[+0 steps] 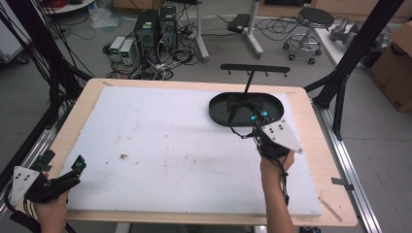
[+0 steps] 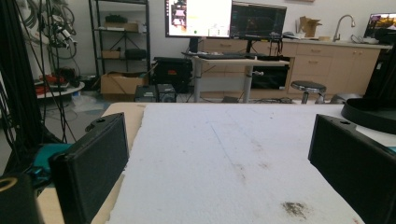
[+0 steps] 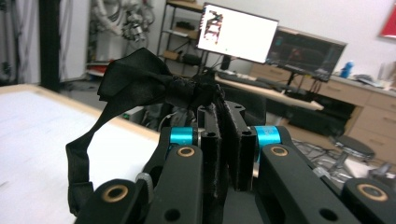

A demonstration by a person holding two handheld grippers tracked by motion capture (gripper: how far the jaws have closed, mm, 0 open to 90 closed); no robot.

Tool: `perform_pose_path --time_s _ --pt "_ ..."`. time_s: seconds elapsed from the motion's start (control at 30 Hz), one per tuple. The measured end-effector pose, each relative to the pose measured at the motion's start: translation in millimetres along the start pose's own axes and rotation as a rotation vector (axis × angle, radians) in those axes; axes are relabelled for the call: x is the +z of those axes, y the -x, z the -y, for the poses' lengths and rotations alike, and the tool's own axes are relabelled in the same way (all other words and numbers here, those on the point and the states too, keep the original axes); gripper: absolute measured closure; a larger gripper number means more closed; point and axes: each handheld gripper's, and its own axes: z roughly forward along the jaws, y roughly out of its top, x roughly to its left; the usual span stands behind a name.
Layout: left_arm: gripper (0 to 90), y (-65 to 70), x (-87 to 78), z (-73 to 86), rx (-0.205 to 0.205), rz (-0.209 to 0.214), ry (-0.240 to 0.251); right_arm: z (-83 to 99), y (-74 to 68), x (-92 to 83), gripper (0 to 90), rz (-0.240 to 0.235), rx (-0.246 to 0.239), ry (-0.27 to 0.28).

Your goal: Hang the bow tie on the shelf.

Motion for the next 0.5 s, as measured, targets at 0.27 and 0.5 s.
perform_pose_path --time_s 0.27,0.5 --pt "5.5 -2.9 -0.6 0.9 -0.024 -0.002 0.007 -15.4 9.3 34.7 85.0 0.061 -0.02 0.06" --pt "5.5 -4.1 -0.6 2.1 -0.036 -0.005 0.01 -25.1 17.3 71.8 85.0 0.104 -0.018 0.073"
